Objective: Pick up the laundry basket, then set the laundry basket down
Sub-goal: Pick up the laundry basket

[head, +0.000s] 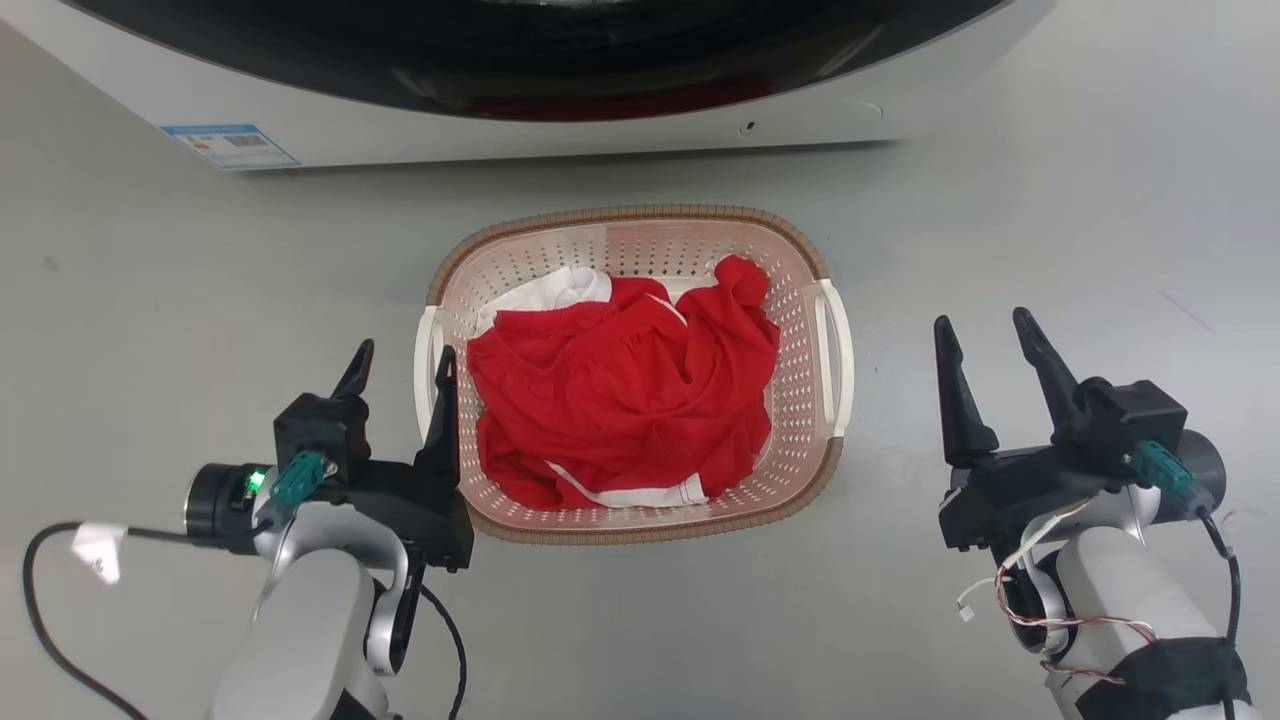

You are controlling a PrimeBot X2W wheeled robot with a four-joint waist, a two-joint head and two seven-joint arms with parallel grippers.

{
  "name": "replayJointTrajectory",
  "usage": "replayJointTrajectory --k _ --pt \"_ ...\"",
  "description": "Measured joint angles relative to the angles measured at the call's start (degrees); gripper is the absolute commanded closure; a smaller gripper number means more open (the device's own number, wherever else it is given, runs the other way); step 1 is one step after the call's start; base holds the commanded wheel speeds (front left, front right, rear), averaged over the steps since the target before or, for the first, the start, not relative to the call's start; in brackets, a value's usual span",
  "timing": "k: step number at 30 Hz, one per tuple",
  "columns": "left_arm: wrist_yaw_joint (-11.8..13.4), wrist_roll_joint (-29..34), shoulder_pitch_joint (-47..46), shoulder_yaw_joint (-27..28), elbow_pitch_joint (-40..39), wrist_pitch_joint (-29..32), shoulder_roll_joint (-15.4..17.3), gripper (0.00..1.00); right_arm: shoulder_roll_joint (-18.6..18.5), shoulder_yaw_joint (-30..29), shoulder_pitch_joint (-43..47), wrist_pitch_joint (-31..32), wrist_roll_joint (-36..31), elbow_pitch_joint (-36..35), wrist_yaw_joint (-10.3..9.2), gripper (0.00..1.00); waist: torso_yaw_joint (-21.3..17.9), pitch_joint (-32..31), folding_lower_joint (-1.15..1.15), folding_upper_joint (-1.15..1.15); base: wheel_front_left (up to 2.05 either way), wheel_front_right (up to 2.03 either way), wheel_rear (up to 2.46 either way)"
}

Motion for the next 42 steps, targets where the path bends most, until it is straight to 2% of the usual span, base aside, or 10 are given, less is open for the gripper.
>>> replayJointTrajectory --k 8,19,26,42 --pt "-2.38 -1.66 -4.82 0.22 8.31 4.11 -0.62 0.00 2.26 2.19 -5.26 2.85 -0.01 8.08 1.85 0.00 -0.08 2.42 -0.01 0.00 0.00 0.00 0.00" --pt "-3.97 -3.59 -10.82 0.79 16.52 8.06 -1.03 0.00 3.85 3.03 -11.86 6.35 0.40 18.25 2.44 0.00 -0.73 5.51 -0.01 -0.01 0.00 0.00 0.00" --pt "-4.50 -4.02 -14.51 1.53 19.94 9.61 -1.00 0.00 4.58 3.99 -15.89 7.84 0.42 22.32 3.35 0.00 -0.93 8.14 0.00 -0.01 0.00 0.00 0.00" --pt "-5.50 -4.11 -22.19 1.81 25.77 10.78 -1.02 0.00 5.55 4.92 -23.33 8.80 1.04 29.21 3.93 0.00 -0.39 14.64 0.00 -0.01 0.00 0.00 0.00"
